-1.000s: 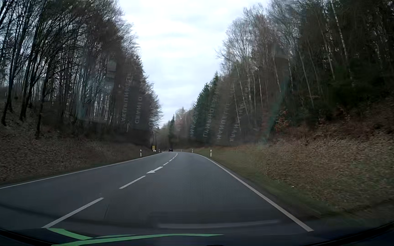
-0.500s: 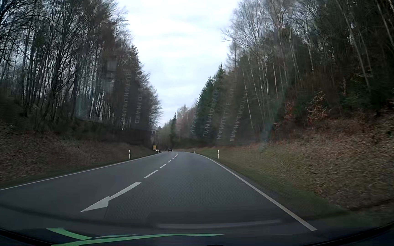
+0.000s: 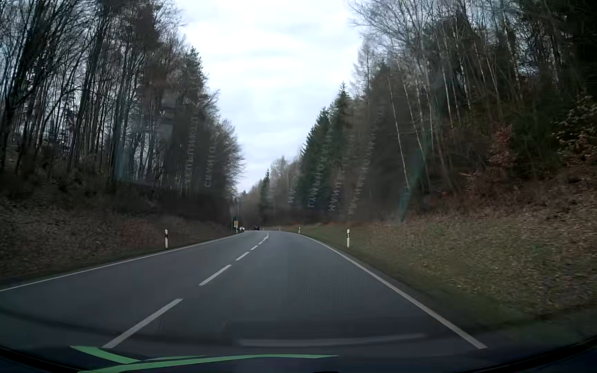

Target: Follow the waypoints while adhering to traffic rules and regulations

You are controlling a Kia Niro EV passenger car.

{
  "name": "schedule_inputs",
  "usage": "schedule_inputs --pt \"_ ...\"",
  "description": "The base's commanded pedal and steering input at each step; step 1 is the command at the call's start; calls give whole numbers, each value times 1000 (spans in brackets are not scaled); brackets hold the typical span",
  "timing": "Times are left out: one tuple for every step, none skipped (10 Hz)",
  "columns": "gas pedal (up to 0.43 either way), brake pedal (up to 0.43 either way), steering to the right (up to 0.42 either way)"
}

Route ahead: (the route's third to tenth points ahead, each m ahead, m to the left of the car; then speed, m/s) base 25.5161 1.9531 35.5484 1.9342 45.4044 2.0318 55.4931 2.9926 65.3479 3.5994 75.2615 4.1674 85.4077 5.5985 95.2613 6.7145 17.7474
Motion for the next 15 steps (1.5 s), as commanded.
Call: schedule_inputs --pt "157 0 -4" --pt "169 0 -4" --pt "169 0 -4" --pt "169 0 -3" --pt "169 0 -3" --pt "169 0 -3" --pt "177 0 -3" --pt "177 0 -3" --pt "177 0 -4" --pt "177 0 -3" --pt "177 0 -4" --pt "177 0 -4" --pt "177 0 -4" --pt "177 0 -4" --pt "177 0 -5"
